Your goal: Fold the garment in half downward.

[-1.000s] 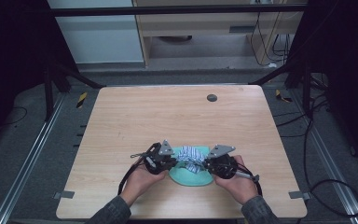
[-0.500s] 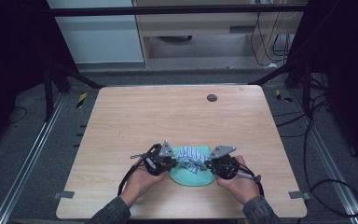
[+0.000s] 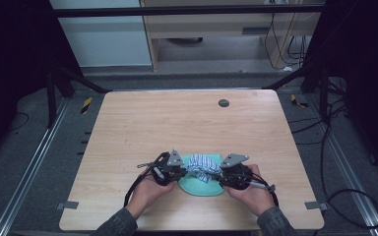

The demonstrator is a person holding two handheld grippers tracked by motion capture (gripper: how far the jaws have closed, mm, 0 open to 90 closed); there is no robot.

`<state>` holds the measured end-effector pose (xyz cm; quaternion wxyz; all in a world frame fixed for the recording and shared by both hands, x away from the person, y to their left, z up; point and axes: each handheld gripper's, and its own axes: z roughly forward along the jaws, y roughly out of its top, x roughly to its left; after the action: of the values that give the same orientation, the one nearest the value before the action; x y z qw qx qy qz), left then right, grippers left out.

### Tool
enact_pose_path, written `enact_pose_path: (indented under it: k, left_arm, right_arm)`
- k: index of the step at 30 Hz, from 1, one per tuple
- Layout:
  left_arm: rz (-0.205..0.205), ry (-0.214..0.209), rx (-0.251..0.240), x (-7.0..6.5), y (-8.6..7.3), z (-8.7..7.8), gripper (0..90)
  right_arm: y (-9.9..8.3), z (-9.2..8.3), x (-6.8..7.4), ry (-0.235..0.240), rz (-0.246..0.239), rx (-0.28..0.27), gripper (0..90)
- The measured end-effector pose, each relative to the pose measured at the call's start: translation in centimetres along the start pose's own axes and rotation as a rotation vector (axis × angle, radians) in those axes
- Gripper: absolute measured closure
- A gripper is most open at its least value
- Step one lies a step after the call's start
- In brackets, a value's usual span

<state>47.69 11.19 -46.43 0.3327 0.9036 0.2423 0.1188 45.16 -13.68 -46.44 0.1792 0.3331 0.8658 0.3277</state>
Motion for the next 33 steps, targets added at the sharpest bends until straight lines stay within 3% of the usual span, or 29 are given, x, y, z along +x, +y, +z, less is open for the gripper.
enact_pose_path:
  k: [3,5,9,13,19,29,33]
  left_arm:
    - [0.001,-0.002,-0.003,0.0,0.0,0.0,85.5]
    - [0.002,-0.007,-0.006,-0.1,-0.1,0.0,85.2]
    - [0.013,-0.011,-0.001,-0.2,-0.4,0.0,85.5]
    - [0.035,-0.006,0.021,-0.4,-0.9,0.2,90.0]
    - [0.032,-0.015,0.053,-0.4,-1.5,0.6,90.0]
    - [-0.001,-0.006,0.045,0.1,-1.9,0.5,90.0]
    - [-0.009,0.002,0.026,0.2,-2.1,0.1,90.0]
  right_arm:
    - [0.1,0.0,0.0,-0.001,-0.003,-0.005,70.4]
    - [0.0,0.1,0.0,0.010,-0.009,-0.002,80.4]
    - [-0.2,0.1,0.1,0.017,-0.012,0.016,87.6]
    - [-0.8,0.2,0.4,0.021,-0.023,0.040,88.5]
    - [-1.5,0.5,0.6,0.039,-0.019,0.054,88.5]
    - [-1.8,0.6,0.4,0.043,-0.008,0.051,88.0]
    - [-1.8,0.5,0.4,0.048,-0.007,0.034,82.7]
